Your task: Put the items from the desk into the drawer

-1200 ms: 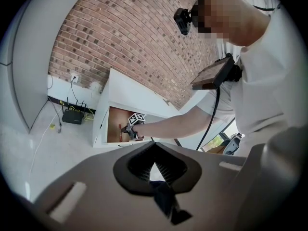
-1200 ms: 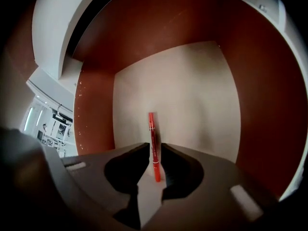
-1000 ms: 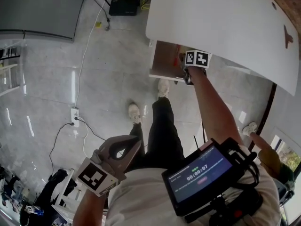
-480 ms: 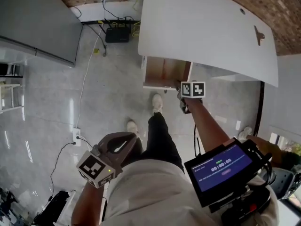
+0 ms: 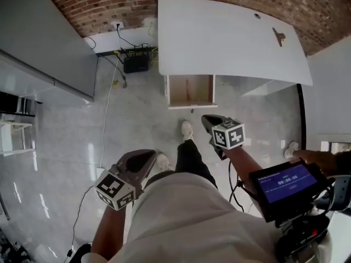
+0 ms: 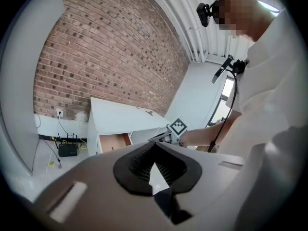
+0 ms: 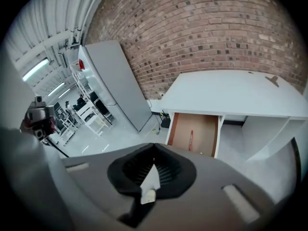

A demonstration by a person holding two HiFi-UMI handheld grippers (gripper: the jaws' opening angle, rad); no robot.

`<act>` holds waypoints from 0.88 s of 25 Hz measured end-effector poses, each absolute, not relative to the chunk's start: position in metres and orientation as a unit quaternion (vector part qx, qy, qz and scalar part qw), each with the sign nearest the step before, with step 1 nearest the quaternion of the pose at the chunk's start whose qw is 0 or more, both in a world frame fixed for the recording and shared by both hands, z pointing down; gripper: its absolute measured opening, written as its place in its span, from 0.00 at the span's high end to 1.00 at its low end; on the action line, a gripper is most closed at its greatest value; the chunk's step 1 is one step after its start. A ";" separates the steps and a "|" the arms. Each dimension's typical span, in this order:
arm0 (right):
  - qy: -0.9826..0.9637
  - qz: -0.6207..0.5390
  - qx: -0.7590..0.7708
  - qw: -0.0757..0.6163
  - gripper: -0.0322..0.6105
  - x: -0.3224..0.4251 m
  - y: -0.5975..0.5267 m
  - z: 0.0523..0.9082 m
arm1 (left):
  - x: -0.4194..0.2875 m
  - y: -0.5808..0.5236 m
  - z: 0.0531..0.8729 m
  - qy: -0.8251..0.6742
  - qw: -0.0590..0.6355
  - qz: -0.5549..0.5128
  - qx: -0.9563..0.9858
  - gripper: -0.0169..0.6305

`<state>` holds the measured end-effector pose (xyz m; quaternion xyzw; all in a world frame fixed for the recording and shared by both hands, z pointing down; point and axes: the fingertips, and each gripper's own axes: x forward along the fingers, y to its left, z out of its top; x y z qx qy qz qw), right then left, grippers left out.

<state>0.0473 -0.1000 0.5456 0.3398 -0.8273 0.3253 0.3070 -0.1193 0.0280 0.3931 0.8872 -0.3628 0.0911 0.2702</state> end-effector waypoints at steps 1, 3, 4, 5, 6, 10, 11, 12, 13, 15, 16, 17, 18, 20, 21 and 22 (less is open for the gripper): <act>-0.832 0.321 0.338 0.299 0.95 0.044 -0.090 0.533 | -0.119 0.031 0.389 -0.359 0.266 0.095 0.889 0.96; -0.842 0.312 0.334 0.286 0.95 0.037 -0.073 0.509 | -0.118 0.036 0.383 -0.352 0.259 0.104 0.894 0.96; -0.848 0.304 0.329 0.283 0.95 0.033 -0.064 0.499 | -0.117 0.039 0.381 -0.347 0.256 0.109 0.896 0.96; -0.854 0.293 0.324 0.282 0.95 0.029 -0.056 0.488 | -0.117 0.042 0.379 -0.342 0.254 0.113 0.898 0.96; -0.861 0.279 0.319 0.281 0.95 0.024 -0.047 0.478 | -0.115 0.046 0.377 -0.335 0.252 0.116 0.900 0.96; -0.883 0.224 0.313 0.270 0.95 0.006 0.004 0.442 | -0.113 0.080 0.369 -0.308 0.238 0.116 0.914 0.96; -0.886 0.216 0.313 0.267 0.95 0.002 0.016 0.435 | -0.114 0.089 0.367 -0.304 0.234 0.117 0.916 0.96; -0.889 0.210 0.311 0.263 0.95 -0.001 0.023 0.429 | -0.115 0.094 0.366 -0.303 0.230 0.118 0.917 0.96; -0.892 0.203 0.309 0.261 0.95 -0.005 0.026 0.424 | -0.115 0.095 0.365 -0.301 0.228 0.117 0.918 0.96; -0.897 0.190 0.304 0.258 0.95 -0.009 0.025 0.415 | -0.113 0.093 0.363 -0.298 0.228 0.109 0.920 0.96; -0.899 0.185 0.302 0.256 0.95 -0.012 0.025 0.411 | -0.112 0.092 0.362 -0.297 0.230 0.104 0.921 0.96; -0.901 0.181 0.300 0.255 0.95 -0.015 0.025 0.407 | -0.112 0.092 0.362 -0.295 0.231 0.101 0.922 0.96; -0.903 0.177 0.297 0.255 0.95 -0.018 0.025 0.404 | -0.112 0.091 0.361 -0.293 0.233 0.098 0.922 0.96; -0.906 0.169 0.293 0.254 0.95 -0.023 0.027 0.398 | -0.113 0.090 0.361 -0.292 0.233 0.095 0.923 0.96; -0.907 0.167 0.291 0.254 0.95 -0.026 0.028 0.396 | -0.114 0.090 0.360 -0.291 0.234 0.094 0.923 0.96; -0.909 0.165 0.288 0.253 0.95 -0.029 0.029 0.394 | -0.114 0.089 0.359 -0.290 0.234 0.093 0.923 0.96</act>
